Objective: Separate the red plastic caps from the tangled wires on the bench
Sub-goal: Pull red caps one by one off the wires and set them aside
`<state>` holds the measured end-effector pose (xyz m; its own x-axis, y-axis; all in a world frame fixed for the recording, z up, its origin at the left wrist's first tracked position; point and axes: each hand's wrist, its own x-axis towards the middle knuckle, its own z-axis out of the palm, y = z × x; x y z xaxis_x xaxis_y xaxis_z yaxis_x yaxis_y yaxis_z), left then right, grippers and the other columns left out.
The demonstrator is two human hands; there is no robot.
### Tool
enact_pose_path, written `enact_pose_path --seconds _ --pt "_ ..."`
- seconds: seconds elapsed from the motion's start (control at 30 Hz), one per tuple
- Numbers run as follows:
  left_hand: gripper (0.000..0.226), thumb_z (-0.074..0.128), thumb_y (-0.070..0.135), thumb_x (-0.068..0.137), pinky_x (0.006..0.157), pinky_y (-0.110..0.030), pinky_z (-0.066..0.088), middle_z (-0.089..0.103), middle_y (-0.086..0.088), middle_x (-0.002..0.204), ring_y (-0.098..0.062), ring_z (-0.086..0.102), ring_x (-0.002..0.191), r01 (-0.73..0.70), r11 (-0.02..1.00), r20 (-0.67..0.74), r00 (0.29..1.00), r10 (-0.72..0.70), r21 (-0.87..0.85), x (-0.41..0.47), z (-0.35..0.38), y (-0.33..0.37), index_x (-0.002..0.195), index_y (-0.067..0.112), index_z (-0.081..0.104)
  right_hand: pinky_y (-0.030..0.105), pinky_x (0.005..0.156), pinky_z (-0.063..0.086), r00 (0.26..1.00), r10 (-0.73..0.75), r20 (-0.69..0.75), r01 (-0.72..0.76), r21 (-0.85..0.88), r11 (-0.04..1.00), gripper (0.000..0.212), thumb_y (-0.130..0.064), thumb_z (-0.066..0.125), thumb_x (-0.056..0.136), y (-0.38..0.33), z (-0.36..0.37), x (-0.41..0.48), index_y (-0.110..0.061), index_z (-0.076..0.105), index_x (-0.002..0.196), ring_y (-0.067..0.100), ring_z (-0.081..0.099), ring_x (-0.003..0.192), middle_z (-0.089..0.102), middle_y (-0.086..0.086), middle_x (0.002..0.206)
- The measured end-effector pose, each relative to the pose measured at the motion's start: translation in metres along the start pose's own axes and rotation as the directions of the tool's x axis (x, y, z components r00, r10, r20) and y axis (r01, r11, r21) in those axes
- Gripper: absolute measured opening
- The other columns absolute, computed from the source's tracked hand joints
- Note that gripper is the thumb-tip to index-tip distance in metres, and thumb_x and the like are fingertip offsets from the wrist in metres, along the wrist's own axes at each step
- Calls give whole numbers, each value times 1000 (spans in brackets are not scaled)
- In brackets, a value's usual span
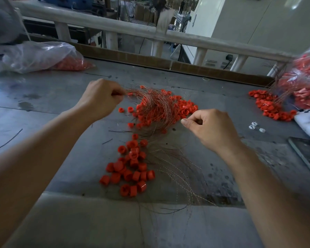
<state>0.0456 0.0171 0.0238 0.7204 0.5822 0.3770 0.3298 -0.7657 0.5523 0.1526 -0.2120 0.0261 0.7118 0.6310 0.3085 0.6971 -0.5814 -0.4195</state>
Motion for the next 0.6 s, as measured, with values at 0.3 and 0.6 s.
enact_pose_path --seconds 0.3,0.6 --pt "19 68 11 80 72 -18 47 65 10 82 -4 63 75 26 952 -83 995 -54 -305 -33 -20 28 93 25 67 22 51 39 998 9 66 -6 -46 999 24 -37 61 85 2 7 -1 -16 68 78 15 55 53 67 3 72" --pt "21 69 8 78 63 -10 51 64 13 76 -2 66 65 -94 843 -252 966 -51 -529 -54 -29 47 88 25 64 31 64 50 998 -51 36 52 -27 998 23 -35 61 86 -2 7 -2 -15 69 80 17 61 65 68 2 74"
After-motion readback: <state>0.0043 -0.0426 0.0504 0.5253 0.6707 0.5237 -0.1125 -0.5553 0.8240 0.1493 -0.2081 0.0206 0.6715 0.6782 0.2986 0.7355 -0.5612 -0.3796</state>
